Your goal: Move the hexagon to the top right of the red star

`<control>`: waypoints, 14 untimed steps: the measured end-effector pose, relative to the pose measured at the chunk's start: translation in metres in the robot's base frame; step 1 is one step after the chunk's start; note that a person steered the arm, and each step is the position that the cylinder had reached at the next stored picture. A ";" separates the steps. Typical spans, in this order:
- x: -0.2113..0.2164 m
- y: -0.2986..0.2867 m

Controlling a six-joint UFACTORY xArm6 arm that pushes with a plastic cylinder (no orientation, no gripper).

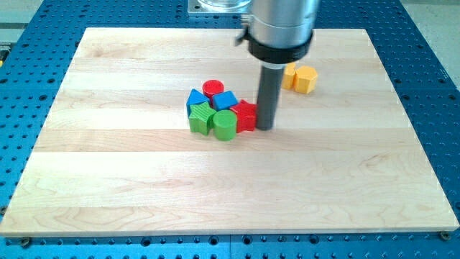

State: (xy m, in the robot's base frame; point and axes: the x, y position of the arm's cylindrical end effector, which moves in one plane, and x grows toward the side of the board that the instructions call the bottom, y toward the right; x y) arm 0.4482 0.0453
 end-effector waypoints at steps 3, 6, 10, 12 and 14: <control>-0.083 0.181; -0.074 0.050; -0.057 0.031; -0.057 0.025; -0.057 0.017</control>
State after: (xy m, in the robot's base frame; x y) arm 0.3907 0.0626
